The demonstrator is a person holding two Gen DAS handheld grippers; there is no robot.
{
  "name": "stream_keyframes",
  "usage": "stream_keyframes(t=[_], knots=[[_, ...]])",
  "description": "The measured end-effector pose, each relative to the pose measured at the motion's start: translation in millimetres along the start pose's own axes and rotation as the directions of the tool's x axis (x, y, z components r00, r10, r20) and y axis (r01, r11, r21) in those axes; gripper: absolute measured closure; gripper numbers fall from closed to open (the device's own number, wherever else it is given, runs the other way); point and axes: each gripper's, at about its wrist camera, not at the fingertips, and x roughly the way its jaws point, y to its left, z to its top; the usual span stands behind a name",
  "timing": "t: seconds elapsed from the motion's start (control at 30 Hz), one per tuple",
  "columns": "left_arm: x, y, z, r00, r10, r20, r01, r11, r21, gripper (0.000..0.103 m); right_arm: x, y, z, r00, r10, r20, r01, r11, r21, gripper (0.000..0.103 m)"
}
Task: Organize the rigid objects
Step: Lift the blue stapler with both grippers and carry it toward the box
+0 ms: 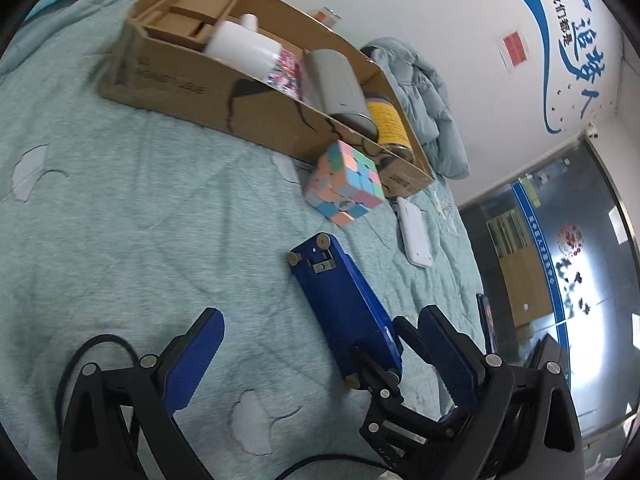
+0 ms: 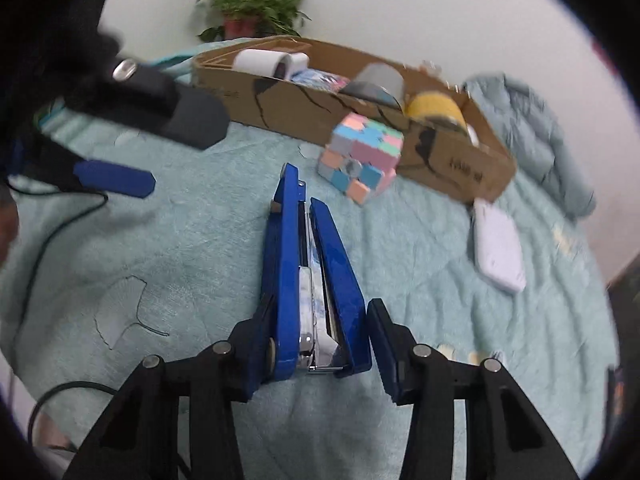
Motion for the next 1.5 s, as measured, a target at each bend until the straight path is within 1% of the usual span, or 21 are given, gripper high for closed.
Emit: stream_keyframes(t=[0.13,0.27,0.37,0.4,0.43,0.47,0.53,0.6,0.63,0.7,0.77,0.83,0.93,1.0,1.03,1.1,1.2,1.23,1.37,1.43,1.5], knots=[[-13.1,11.6,0.1,1.0,-0.003,0.016,0.004,1.0,-0.018,0.005,-5.5,24.6,0.7,0.996,-0.069,0.052,0.075,0.991,-0.107,0.059],[-18.1,12.1,-1.1,1.0,0.009,0.028,-0.009,1.0,-0.013,0.005,-4.9,27.1,-1.0,0.992,-0.097,0.081,0.109,0.981,-0.159,0.059],[-17.8,10.9,-1.7,1.0,0.011,0.022,-0.011,1.0,-0.015,0.005,-6.3,43.1,-5.0,0.977,-0.166,0.137,0.195,0.951,-0.239,0.058],[-16.6,10.0,-1.4,1.0,0.01,0.019,-0.01,1.0,-0.019,0.005,-8.8,51.3,-8.0,0.971,-0.184,0.156,0.221,0.937,-0.269,0.057],[-17.0,10.2,-1.5,1.0,0.008,0.015,-0.008,1.0,-0.02,0.005,-11.4,55.8,-8.8,0.971,-0.172,0.166,0.214,0.935,-0.283,0.051],[-16.9,10.1,-1.1,1.0,0.009,0.012,-0.009,1.0,-0.019,0.005,-15.6,59.1,-9.2,0.976,-0.131,0.171,0.178,0.939,-0.294,0.037],[-16.3,8.8,-1.8,1.0,0.015,0.007,-0.014,1.0,-0.011,0.005,-30.2,60.3,-9.0,0.982,0.02,0.189,0.037,0.955,-0.294,0.021],[-12.7,7.1,-2.7,1.0,0.018,-0.004,-0.018,1.0,-0.005,0.005,-44.6,52.2,-6.3,0.962,0.2,0.184,-0.155,0.96,-0.235,0.021],[-11.4,6.8,-3.7,1.0,0.02,-0.01,-0.02,1.0,-0.001,0.005,-48.2,39.9,-4.4,0.936,0.308,0.17,-0.286,0.947,-0.146,0.021],[-8.4,7.2,-5.3,1.0,0.023,-0.019,-0.023,1.0,0.005,0.005,-45.5,18.3,-5.2,0.911,0.378,0.163,-0.381,0.924,-0.009,0.021],[-3.7,8.5,-6.9,0.999,0.022,-0.032,-0.022,1.0,0.003,0.005,-38.2,4.7,-7.4,0.923,0.356,0.143,-0.368,0.928,0.063,0.021],[3.0,8.6,-7.9,0.999,0.018,-0.051,-0.018,1.0,0.0,0.005,-20.3,-10.3,-7.8,0.927,0.367,0.077,-0.375,0.913,0.164,0.021],[15.6,2.4,-9.6,0.995,0.014,-0.101,-0.012,1.0,0.025,0.005,4.1,-15.3,-7.3,0.899,0.438,-0.018,-0.417,0.868,0.271,0.019],[22.8,-3.5,-11.9,0.991,0.012,-0.13,-0.005,0.998,0.058,0.005,1.4,-13.5,-1.9,0.902,0.432,0.001,-0.416,0.869,0.268,0.02],[25.4,-5.0,-13.7,0.991,0.02,-0.131,-0.012,0.998,0.062,0.005,2.6,-9.8,2.5,0.894,0.449,-0.002,-0.433,0.863,0.261,0.022],[32.3,-3.2,-16.1,0.989,0.03,-0.145,-0.025,0.999,0.041,0.006,4.8,-3.8,8.2,0.895,0.446,0.001,-0.433,0.868,0.243,0.024],[44.5,1.4,-19.0,0.983,0.059,-0.175,-0.059,0.998,0.007,0.006,8.3,6.1,12.0,0.926,0.378,-0.005,-0.369,0.907,0.203,0.039],[46.2,0.0,-19.8,0.983,0.067,-0.174,-0.065,0.998,0.014,0.006,9.3,5.8,13.5,0.927,0.374,-0.003,-0.366,0.908,0.205,0.044],[51.6,-5.7,-20.7,0.981,0.096,-0.168,-0.092,0.995,0.032,0.006,12.1,-8.5,15.6,0.902,0.431,0.002,-0.416,0.869,0.267,0.044],[54.3,-9.2,-21.2,0.98,0.107,-0.168,-0.102,0.994,0.04,0.005,15.2,-17.5,18.8,0.881,0.473,-0.005,-0.447,0.835,0.321,0.044],[57.4,-12.8,-21.6,0.979,0.111,-0.174,-0.104,0.993,0.049,0.006,20.8,-27.9,22.4,0.85,0.526,-0.007,-0.483,0.785,0.388,0.045]])
